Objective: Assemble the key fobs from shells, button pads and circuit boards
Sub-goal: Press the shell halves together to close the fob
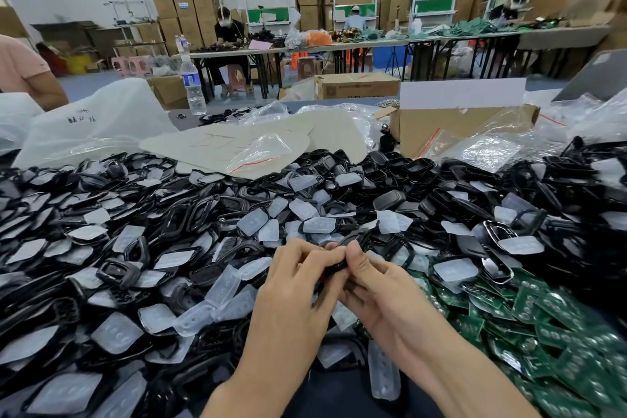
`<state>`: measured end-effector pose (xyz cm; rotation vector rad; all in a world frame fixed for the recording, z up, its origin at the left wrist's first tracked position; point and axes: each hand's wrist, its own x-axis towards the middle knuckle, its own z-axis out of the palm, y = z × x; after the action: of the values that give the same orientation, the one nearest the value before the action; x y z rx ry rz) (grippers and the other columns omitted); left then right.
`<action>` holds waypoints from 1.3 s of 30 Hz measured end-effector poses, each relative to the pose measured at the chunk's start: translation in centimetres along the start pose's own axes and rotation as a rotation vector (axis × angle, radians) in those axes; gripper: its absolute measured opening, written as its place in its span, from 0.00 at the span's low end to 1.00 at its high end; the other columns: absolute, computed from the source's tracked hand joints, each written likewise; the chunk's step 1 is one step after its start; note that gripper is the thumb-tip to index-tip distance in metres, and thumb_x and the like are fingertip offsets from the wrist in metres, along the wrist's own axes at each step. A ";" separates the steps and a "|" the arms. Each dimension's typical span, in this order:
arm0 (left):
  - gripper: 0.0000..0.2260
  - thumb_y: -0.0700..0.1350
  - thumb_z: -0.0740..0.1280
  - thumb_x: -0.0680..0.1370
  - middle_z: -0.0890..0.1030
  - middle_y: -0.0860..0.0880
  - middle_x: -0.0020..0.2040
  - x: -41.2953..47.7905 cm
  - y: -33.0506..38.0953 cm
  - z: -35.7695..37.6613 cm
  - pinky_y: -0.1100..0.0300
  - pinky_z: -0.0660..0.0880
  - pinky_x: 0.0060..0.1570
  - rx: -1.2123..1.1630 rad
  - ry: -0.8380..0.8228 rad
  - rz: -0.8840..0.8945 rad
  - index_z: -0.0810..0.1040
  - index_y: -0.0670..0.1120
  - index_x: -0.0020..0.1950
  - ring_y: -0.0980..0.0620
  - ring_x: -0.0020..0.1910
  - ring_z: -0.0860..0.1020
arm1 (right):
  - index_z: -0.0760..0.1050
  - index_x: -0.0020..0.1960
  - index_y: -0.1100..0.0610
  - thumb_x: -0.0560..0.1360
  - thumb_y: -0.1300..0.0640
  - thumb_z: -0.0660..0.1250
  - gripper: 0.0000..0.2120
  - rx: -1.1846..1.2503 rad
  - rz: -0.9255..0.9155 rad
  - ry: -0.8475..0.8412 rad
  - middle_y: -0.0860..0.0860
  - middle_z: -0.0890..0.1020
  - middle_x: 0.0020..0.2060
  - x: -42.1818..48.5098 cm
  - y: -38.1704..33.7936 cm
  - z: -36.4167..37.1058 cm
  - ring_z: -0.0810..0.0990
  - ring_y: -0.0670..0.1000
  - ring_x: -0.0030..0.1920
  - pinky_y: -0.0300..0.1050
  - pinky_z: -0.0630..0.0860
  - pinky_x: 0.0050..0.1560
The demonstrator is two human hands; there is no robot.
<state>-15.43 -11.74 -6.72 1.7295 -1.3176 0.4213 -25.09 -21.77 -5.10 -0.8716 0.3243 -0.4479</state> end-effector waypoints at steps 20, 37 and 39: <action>0.06 0.47 0.67 0.81 0.76 0.54 0.45 0.4 0.2 0.6 0.59 0.76 0.45 0.106 0.105 0.115 0.80 0.45 0.52 0.54 0.46 0.75 | 0.87 0.45 0.61 0.69 0.47 0.73 0.17 0.233 0.063 0.071 0.59 0.85 0.51 0.0 0.1 0.5 0.85 0.51 0.50 0.40 0.82 0.47; 0.15 0.62 0.63 0.79 0.84 0.51 0.42 1.0 1.1 -0.7 0.63 0.78 0.39 -0.755 -0.091 -0.595 0.84 0.53 0.50 0.55 0.40 0.81 | 0.86 0.54 0.56 0.73 0.42 0.69 0.20 0.093 -0.014 -0.013 0.57 0.84 0.59 0.1 -0.8 -0.1 0.84 0.53 0.60 0.47 0.80 0.61; 0.18 0.61 0.66 0.75 0.81 0.47 0.39 1.4 1.3 -0.7 0.62 0.76 0.36 -0.985 -0.153 -0.722 0.86 0.49 0.52 0.52 0.37 0.78 | 0.86 0.55 0.58 0.74 0.41 0.68 0.22 0.037 -0.007 -0.031 0.55 0.84 0.49 0.1 -0.8 -0.1 0.84 0.52 0.48 0.45 0.83 0.51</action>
<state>-15.87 -12.08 -4.77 1.2353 -0.6857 -0.6849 -25.26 -22.29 -4.53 -0.8426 0.2840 -0.4450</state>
